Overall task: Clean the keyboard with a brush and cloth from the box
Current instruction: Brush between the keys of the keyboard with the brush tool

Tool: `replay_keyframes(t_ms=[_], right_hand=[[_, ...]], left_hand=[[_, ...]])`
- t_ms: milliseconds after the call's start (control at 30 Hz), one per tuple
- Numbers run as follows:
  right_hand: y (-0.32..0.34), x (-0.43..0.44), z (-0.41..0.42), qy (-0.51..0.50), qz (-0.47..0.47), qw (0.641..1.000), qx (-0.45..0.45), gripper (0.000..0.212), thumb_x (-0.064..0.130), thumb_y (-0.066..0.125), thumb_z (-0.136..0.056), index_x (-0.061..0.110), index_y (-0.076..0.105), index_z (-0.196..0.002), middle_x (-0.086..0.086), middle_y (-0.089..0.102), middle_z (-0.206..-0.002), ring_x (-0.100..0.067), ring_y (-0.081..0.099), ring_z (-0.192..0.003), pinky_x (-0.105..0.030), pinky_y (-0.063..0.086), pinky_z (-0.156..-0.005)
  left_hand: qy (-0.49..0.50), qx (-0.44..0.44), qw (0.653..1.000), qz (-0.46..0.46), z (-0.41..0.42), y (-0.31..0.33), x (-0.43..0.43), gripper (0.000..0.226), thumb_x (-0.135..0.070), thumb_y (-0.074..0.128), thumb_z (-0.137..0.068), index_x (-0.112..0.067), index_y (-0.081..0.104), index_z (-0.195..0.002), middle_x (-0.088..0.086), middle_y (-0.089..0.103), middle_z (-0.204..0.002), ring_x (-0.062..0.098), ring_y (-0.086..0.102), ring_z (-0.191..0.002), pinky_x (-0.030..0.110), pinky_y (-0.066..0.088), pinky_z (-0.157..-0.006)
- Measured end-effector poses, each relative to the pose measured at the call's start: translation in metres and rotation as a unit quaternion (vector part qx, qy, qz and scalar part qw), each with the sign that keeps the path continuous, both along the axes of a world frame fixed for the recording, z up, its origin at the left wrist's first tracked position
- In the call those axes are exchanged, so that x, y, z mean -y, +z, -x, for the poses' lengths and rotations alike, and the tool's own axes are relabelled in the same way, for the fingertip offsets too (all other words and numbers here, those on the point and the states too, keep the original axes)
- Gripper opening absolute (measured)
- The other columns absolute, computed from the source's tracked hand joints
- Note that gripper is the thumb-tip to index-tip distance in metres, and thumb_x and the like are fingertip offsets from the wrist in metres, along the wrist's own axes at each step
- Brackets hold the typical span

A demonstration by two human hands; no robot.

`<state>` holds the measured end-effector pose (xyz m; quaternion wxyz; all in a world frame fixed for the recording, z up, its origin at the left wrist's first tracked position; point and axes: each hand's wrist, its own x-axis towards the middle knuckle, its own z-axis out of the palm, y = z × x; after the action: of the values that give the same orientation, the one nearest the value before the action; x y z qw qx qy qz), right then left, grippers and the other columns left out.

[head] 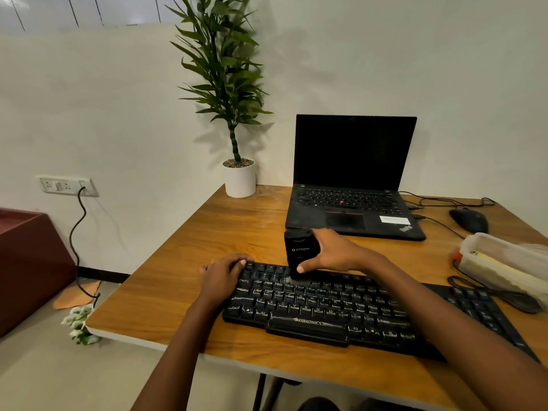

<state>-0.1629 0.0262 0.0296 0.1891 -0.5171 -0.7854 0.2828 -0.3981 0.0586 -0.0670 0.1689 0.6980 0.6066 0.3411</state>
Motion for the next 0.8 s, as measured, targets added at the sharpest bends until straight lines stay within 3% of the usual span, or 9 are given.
replay_keyframes(t_ms=[67,167,233,333,400,500,600,667,800], right_hand=[[0.007,-0.003,0.002,0.008,-0.020,0.999,0.026,0.053,0.020,0.077,-0.073,0.010,0.051,-0.117,0.000,0.059,-0.106,-0.014,0.056,-0.099,-0.019,0.045,-0.079],[-0.002,0.001,0.016,-0.007,-0.031,0.999,-0.025,0.055,0.023,0.077,-0.074,0.016,0.049,-0.122,0.010,0.056,-0.103,-0.005,0.054,-0.095,-0.007,0.041,-0.074],[-0.012,0.005,0.011,-0.020,-0.008,0.997,-0.075,0.060,0.022,0.077,-0.074,0.017,0.047,-0.125,0.009,0.056,-0.112,-0.008,0.055,-0.104,-0.014,0.046,-0.086],[-0.004,0.004,-0.007,-0.009,0.008,1.000,-0.023,0.061,0.019,0.078,-0.073,0.015,0.046,-0.124,0.001,0.056,-0.117,-0.015,0.055,-0.107,-0.030,0.046,-0.094],[0.006,-0.001,-0.005,0.003,-0.017,1.000,0.022,0.057,0.021,0.077,-0.073,0.013,0.049,-0.121,-0.002,0.059,-0.113,-0.016,0.056,-0.104,-0.029,0.046,-0.090],[-0.004,0.002,0.009,-0.022,-0.045,0.999,-0.018,0.057,0.026,0.077,-0.074,0.015,0.050,-0.122,-0.001,0.061,-0.115,-0.015,0.058,-0.104,-0.023,0.046,-0.084],[-0.014,0.010,-0.003,-0.037,-0.010,0.996,-0.080,0.059,0.021,0.077,-0.074,0.018,0.046,-0.124,0.001,0.058,-0.117,-0.016,0.057,-0.107,-0.027,0.048,-0.090],[-0.008,0.009,-0.015,-0.024,-0.010,0.999,-0.043,0.059,0.020,0.077,-0.073,0.018,0.046,-0.123,0.002,0.058,-0.116,-0.015,0.056,-0.106,-0.029,0.046,-0.092],[-0.005,0.006,-0.011,-0.027,-0.030,0.998,-0.044,0.060,0.024,0.077,-0.074,0.018,0.047,-0.125,0.001,0.058,-0.119,-0.014,0.056,-0.107,-0.022,0.045,-0.086]], left_hand=[[0.002,-0.001,1.000,0.001,-0.001,0.001,0.001,0.023,-0.030,0.046,-0.099,-0.034,0.066,-0.109,-0.012,0.065,-0.119,0.014,0.051,-0.117,0.024,0.009,-0.079],[0.002,-0.007,1.000,0.006,0.000,0.001,0.001,0.023,-0.030,0.046,-0.099,-0.036,0.066,-0.109,-0.012,0.064,-0.119,0.015,0.051,-0.118,0.025,0.009,-0.081],[0.000,-0.006,1.000,0.009,0.000,0.000,0.000,0.023,-0.030,0.046,-0.099,-0.035,0.066,-0.109,-0.012,0.064,-0.119,0.016,0.050,-0.118,0.026,0.010,-0.083],[-0.006,-0.001,1.000,0.008,0.000,0.001,-0.001,0.023,-0.029,0.046,-0.098,-0.034,0.066,-0.110,-0.011,0.065,-0.119,0.017,0.051,-0.118,0.028,0.011,-0.086],[-0.009,-0.001,1.000,0.008,0.000,0.001,0.000,0.023,-0.028,0.046,-0.098,-0.033,0.066,-0.110,-0.010,0.065,-0.119,0.017,0.052,-0.117,0.028,0.012,-0.087],[-0.019,0.010,1.000,0.015,0.004,-0.001,-0.003,0.022,-0.028,0.047,-0.098,-0.037,0.066,-0.107,-0.011,0.065,-0.118,0.016,0.051,-0.117,0.029,0.014,-0.092],[-0.021,0.012,1.000,0.017,0.002,-0.002,-0.003,0.022,-0.028,0.047,-0.098,-0.039,0.065,-0.105,-0.011,0.065,-0.117,0.015,0.052,-0.116,0.028,0.015,-0.094],[-0.009,-0.005,1.000,0.009,0.001,-0.002,-0.003,0.023,-0.029,0.046,-0.098,-0.034,0.066,-0.110,-0.012,0.064,-0.117,0.014,0.052,-0.114,0.027,0.015,-0.091],[-0.038,0.019,0.999,0.009,0.006,-0.005,-0.008,0.023,-0.029,0.048,-0.097,-0.050,0.057,-0.095,-0.013,0.065,-0.111,0.011,0.055,-0.106,0.045,0.027,-0.106]])
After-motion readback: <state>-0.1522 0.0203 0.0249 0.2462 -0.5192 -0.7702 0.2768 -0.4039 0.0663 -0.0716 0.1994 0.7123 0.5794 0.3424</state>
